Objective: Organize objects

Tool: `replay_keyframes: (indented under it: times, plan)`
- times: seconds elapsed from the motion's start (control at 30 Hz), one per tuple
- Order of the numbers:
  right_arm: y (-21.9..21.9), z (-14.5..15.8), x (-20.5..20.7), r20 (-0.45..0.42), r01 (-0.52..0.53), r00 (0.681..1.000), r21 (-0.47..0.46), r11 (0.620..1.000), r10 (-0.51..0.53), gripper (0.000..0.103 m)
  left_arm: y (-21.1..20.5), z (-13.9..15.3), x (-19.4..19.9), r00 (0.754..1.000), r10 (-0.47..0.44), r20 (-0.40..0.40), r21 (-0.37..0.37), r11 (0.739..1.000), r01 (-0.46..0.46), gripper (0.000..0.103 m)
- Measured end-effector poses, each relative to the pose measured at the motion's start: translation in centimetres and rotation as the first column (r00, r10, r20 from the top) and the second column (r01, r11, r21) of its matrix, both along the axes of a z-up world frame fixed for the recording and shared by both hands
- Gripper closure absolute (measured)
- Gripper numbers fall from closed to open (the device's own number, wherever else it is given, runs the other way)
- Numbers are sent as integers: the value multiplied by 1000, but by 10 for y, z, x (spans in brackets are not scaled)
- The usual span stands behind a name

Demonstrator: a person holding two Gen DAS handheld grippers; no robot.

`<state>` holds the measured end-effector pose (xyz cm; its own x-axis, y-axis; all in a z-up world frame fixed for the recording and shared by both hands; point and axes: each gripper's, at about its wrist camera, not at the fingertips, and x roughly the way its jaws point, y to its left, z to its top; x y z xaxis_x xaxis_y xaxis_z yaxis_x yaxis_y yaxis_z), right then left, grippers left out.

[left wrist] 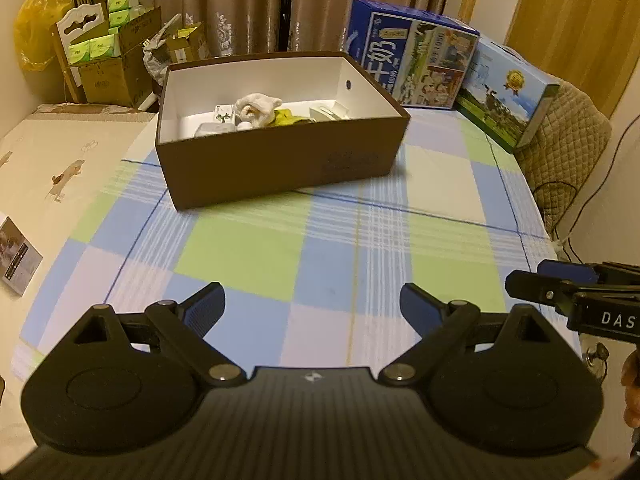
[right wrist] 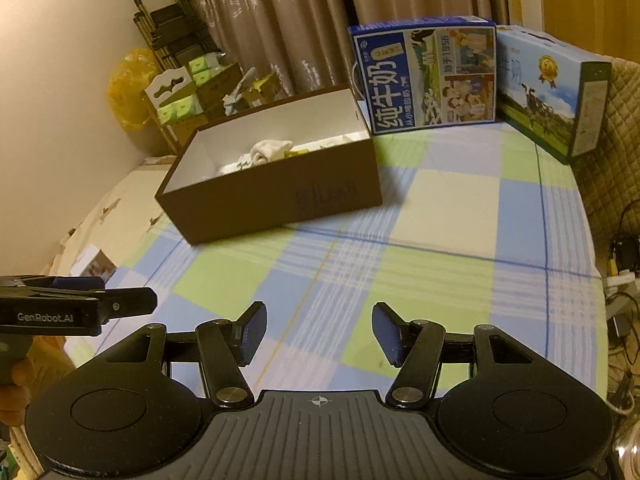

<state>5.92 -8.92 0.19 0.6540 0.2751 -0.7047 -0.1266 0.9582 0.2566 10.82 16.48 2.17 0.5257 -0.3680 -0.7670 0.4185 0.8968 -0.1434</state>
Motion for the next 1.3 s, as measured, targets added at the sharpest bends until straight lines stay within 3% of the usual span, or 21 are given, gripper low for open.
replay_keyframes:
  times: [0.53, 1.3]
  plan:
    - [-8, -2, -63, -3, -55, 998, -6, 998, 55, 47, 6, -8, -77, 1000, 28, -6, 2, 1000, -28, 11]
    - [-9, 0, -95, 10, -101, 995, -5, 995, 102, 47, 9, -1, -118, 998, 57, 21, 4, 998, -57, 11]
